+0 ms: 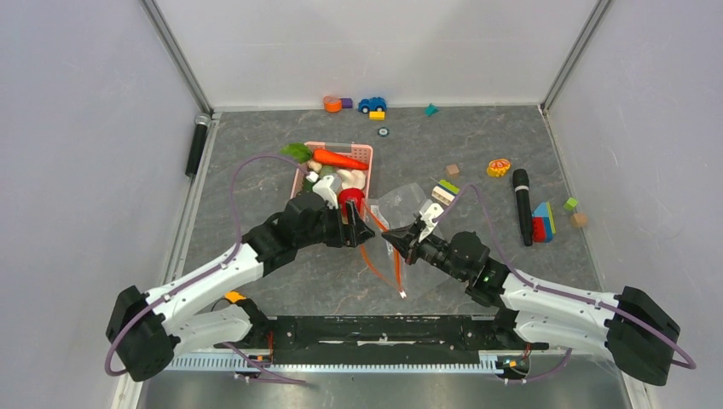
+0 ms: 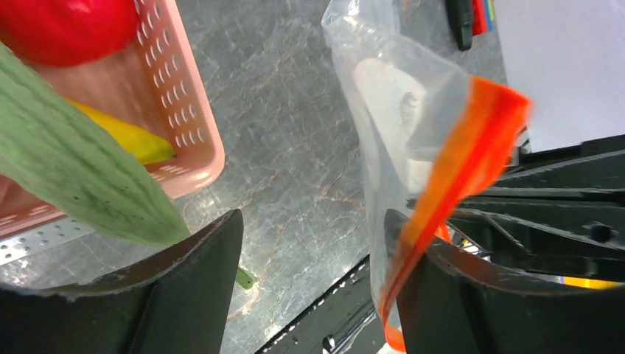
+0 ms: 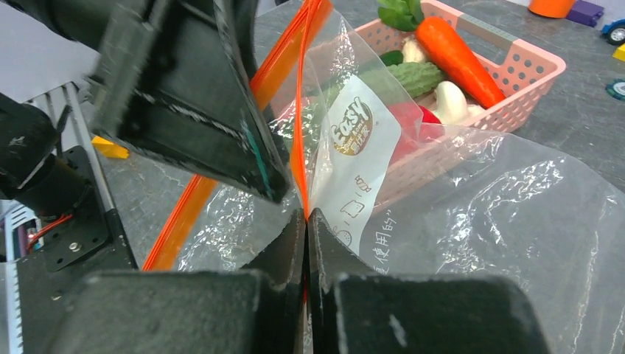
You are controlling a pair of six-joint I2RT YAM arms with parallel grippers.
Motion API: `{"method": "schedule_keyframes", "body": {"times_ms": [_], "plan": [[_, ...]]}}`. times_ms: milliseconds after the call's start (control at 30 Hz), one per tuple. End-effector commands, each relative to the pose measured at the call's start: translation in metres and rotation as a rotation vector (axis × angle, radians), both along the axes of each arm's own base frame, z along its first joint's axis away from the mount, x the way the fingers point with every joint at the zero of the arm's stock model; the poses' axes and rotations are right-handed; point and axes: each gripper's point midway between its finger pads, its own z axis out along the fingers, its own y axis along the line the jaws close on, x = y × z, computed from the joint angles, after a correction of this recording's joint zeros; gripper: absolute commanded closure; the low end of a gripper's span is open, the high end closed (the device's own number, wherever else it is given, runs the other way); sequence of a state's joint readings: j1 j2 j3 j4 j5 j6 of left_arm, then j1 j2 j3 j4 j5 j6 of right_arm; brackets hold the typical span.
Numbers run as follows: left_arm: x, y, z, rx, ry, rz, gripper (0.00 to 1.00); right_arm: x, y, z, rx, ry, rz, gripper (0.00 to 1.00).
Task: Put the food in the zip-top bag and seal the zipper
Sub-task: Open the zipper of the food storage bag.
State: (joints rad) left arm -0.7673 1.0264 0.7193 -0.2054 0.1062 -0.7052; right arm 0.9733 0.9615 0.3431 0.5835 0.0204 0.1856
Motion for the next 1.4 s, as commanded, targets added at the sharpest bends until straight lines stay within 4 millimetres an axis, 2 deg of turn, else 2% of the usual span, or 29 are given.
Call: {"method": "schedule_keyframes", "body": {"times_ms": [0, 33, 167, 200, 267, 400, 633, 700, 733, 767, 867, 1000, 1133, 1267, 1367], "plan": [[0.007, -0.014, 0.010, 0.021, -0.069, -0.024, 0.30, -0.011, 0.008, 0.025, 0.084, -0.046, 0.074, 0.97], [0.008, -0.016, 0.009, 0.029, -0.070, -0.020, 0.37, -0.012, 0.008, 0.025, 0.081, -0.047, 0.076, 0.97], [0.011, -0.021, 0.009, 0.041, -0.072, -0.004, 0.91, -0.010, 0.004, 0.023, 0.073, -0.040, 0.059, 0.95], [0.010, -0.022, 0.010, 0.040, -0.075, -0.006, 0.98, -0.009, 0.002, 0.021, 0.068, -0.030, 0.046, 0.92], [0.006, -0.025, 0.013, 0.039, -0.087, -0.025, 0.98, -0.007, 0.000, 0.019, 0.053, -0.007, 0.029, 0.70], [0.003, -0.027, 0.020, 0.043, -0.117, -0.016, 0.98, 0.003, -0.004, 0.011, -0.006, 0.025, -0.033, 0.42], [0.009, -0.020, 0.024, 0.085, -0.119, 0.068, 0.98, 0.013, -0.004, -0.003, -0.107, 0.061, -0.119, 0.28], [0.010, -0.020, 0.027, 0.077, -0.122, 0.088, 0.98, 0.014, -0.005, -0.001, -0.125, 0.055, -0.154, 0.18], [0.011, -0.020, 0.029, 0.073, -0.125, 0.098, 0.98, 0.013, -0.005, 0.001, -0.126, 0.052, -0.163, 0.08], [0.011, -0.021, 0.031, 0.067, -0.125, 0.103, 0.98, 0.012, -0.004, 0.003, -0.126, 0.049, -0.170, 0.03], [0.013, -0.024, 0.037, 0.057, -0.134, 0.110, 0.98, 0.008, -0.001, 0.009, -0.111, 0.039, -0.167, 0.02], [0.011, -0.028, 0.045, 0.031, -0.134, 0.108, 0.98, 0.015, -0.006, 0.006, -0.125, 0.057, -0.260, 0.02], [0.012, -0.028, 0.046, 0.004, -0.123, 0.150, 0.98, 0.022, -0.011, 0.004, -0.178, 0.032, -0.404, 0.02], [0.012, -0.026, 0.043, -0.015, -0.098, 0.180, 0.98, 0.029, -0.024, 0.009, -0.219, 0.012, -0.609, 0.02], [0.009, -0.025, 0.047, -0.030, -0.096, 0.177, 0.98, 0.032, -0.035, 0.003, -0.239, 0.041, -0.731, 0.02]]}}
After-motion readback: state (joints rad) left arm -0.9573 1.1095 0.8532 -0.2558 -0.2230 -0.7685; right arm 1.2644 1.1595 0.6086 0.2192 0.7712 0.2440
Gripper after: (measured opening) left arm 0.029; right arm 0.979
